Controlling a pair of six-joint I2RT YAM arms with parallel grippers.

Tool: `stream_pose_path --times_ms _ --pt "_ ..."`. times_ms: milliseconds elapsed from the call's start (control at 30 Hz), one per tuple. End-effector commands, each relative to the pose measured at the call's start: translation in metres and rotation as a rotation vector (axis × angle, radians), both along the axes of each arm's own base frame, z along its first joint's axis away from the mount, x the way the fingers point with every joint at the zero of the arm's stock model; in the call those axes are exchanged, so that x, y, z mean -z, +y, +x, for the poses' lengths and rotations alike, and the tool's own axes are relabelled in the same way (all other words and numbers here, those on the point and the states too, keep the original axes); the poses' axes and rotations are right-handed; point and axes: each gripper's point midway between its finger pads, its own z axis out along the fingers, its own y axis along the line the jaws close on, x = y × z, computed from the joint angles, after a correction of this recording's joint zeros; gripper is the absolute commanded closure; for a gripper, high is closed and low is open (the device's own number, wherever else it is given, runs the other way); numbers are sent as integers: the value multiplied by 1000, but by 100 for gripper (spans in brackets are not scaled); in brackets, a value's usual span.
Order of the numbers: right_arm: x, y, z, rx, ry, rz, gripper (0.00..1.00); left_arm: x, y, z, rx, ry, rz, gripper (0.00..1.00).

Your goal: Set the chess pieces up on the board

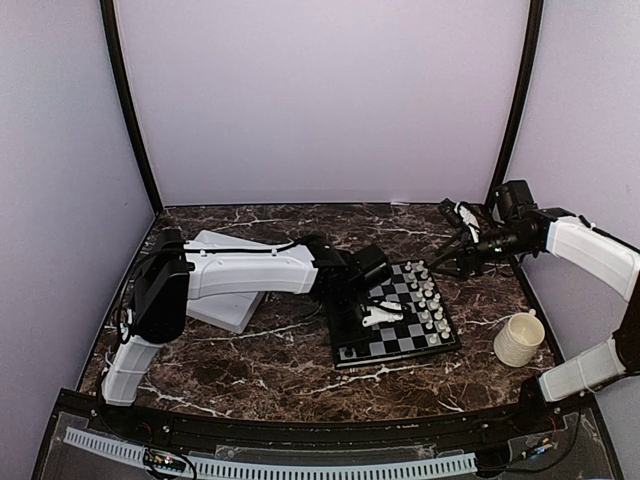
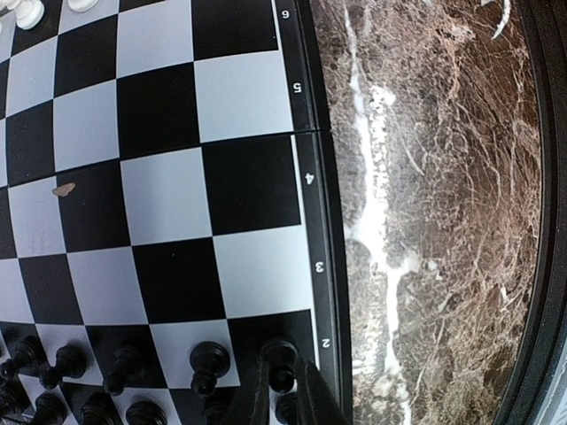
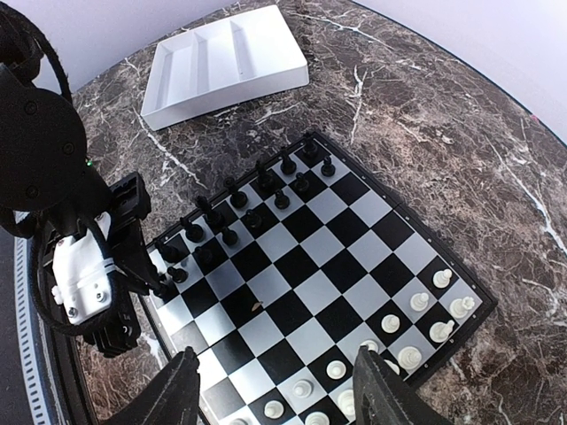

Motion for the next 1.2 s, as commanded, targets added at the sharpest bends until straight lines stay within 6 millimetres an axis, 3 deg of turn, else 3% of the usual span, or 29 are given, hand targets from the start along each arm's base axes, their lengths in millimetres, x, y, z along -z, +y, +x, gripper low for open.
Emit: stream_pose_path --times_ms 0,133,233,267,367,433,467,500,533,567,600,633,667,700,733,767,800,833,867,900,933,967,1000,1033,1067,1100,1167 --pt "-2 1 -2 -15 -19 18 40 -7 0 -5 12 21 -2 86" --pt "-3 1 -2 -15 -19 17 40 -10 -1 -1 -3 0 -4 77" --pt "-9 1 0 -10 -22 20 40 -27 -6 7 -20 -45 -40 67" --pt "-14 1 1 -9 -28 19 40 -40 -8 11 -23 -71 -65 56" --pt "-29 -3 10 8 -55 2 39 -76 -9 16 -12 -138 -131 40" --pt "-44 -6 17 24 -81 -2 38 -121 -5 17 -12 -195 -206 17" --pt "-52 -7 21 33 -93 -2 38 -133 -5 20 -18 -220 -232 7" --pt "-60 -9 25 45 -107 0 38 -153 3 24 -37 -263 -258 4" --pt "-68 -11 28 61 -121 4 37 -159 8 28 -48 -285 -267 2" --pt "-78 -13 32 79 -143 7 36 -180 19 37 -85 -344 -288 2" --pt "-88 -15 36 99 -162 11 33 -182 25 43 -107 -372 -287 1" --pt "-98 -17 40 124 -191 13 26 -202 41 55 -160 -443 -299 1" --pt "-107 -21 45 158 -222 7 6 -202 48 62 -189 -475 -297 1" --pt "-116 -25 49 193 -246 7 2 -219 66 77 -258 -554 -298 1" --pt "-124 -30 54 237 -274 4 1 -220 75 85 -304 -591 -297 1" --pt "-131 -35 60 290 -297 2 1 -238 95 98 -379 -663 -301 1" --pt "-137 -42 65 350 -312 0 1 -237 105 107 -434 -691 -306 1" --pt "-142 -51 72 420 -325 -7 1 -255 130 120 -526 -753 -313 1" --pt "-146 -60 78 490 -336 -9 1 -255 141 128 -601 -766 -331 1" --pt "-149 -70 84 564 -343 -15 1 -275 166 140 -698 -809 -365 1" --pt "-149 -78 89 622 -353 -31 1 -270 180 144 -769 -793 -374 1" --pt "-150 -86 93 668 -359 -43 2 -288 205 152 -858 -822 -413 1" --pt "-150 -92 96 709 -363 -51 1 -282 218 154 -928 -808 -426 1" --pt "-150 -96 98 742 -359 -48 1 -298 241 158 -1010 -840 -473 1" --pt "-152 -100 99 774 -359 -37 1 -287 253 158 -1061 -834 -472 1" --pt "-153 -105 100 803 -360 -25 1 -303 271 158 -1125 -871 -532 1" --pt "-159 -112 99 843 -378 4 2 -303 291 153 -1194 -898 -577 1"
